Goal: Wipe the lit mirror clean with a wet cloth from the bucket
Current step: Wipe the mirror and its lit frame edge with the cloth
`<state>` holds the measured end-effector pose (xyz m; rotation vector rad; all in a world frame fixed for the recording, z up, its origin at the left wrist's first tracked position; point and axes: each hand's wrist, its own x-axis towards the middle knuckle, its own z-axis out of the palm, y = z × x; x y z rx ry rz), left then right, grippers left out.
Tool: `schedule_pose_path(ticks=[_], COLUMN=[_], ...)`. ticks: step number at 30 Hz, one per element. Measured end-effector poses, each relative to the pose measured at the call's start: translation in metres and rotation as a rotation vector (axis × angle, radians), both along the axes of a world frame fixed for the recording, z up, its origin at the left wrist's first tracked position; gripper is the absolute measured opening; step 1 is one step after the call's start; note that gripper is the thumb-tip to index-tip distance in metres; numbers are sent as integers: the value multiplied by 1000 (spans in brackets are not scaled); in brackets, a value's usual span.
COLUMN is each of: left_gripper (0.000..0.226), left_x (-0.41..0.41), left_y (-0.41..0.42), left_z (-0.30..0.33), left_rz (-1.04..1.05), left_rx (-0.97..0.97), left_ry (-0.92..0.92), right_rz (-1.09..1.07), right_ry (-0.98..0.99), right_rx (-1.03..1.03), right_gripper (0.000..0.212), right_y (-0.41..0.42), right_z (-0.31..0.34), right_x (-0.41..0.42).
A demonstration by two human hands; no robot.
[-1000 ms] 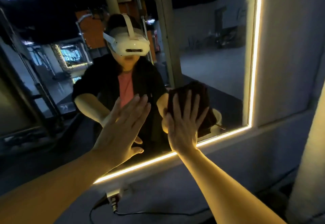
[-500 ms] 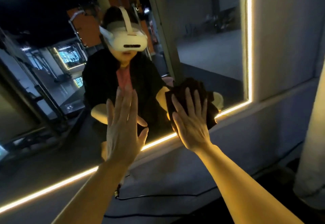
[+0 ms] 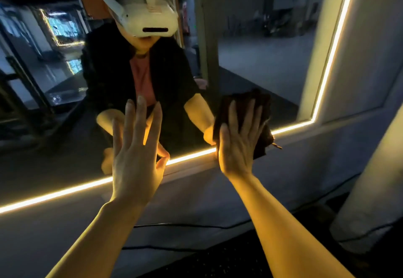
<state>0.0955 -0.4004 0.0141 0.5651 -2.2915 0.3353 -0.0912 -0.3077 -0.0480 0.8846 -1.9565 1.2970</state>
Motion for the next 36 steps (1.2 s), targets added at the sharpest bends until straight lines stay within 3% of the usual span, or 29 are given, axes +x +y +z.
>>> schedule_pose_path(ticks=[3, 5, 9, 12, 17, 18, 24, 25, 29, 31, 34, 36], left_gripper=[121, 118, 96, 87, 86, 87, 96, 98, 113, 122, 122, 120], left_x=[0, 1, 1, 2, 9, 13, 58, 69, 85, 90, 93, 92], left_y=[2, 2, 4, 3, -6, -7, -36, -44, -69, -78, -81, -78], left_z=[0, 0, -2, 2, 13, 15, 52, 66, 115, 130, 135, 135], left_rz=[-3, -6, -73, -91, -46, -40, -57, -38, 22, 56, 100, 132], left_rx=[-17, -21, 8, 6, -14, -7, -164, -202, -289, -310, -304, -301], left_ry=[11, 18, 120, 239, 310, 308, 206, 182, 59, -25, -102, -119], right_rz=[-126, -92, 158, 93, -255, -270, -20, -52, -206, -171, -58, -72], right_ry=[-212, -205, 247, 411, 36, 34, 458, 433, 31, 104, 391, 414], right_rx=[-181, -181, 160, 158, -218, -232, 106, 74, -217, -117, 127, 117], right_gripper=[58, 59, 52, 50, 52, 52, 49, 50, 54, 54, 57, 56], right_y=[5, -4, -26, -25, -36, -44, -57, -56, -73, -91, -91, -77], right_z=[12, 12, -19, -11, 44, 51, 63, 73, 119, 125, 115, 127], right_x=[-21, -2, 60, 44, 11, 23, 65, 62, 77, 112, 124, 102])
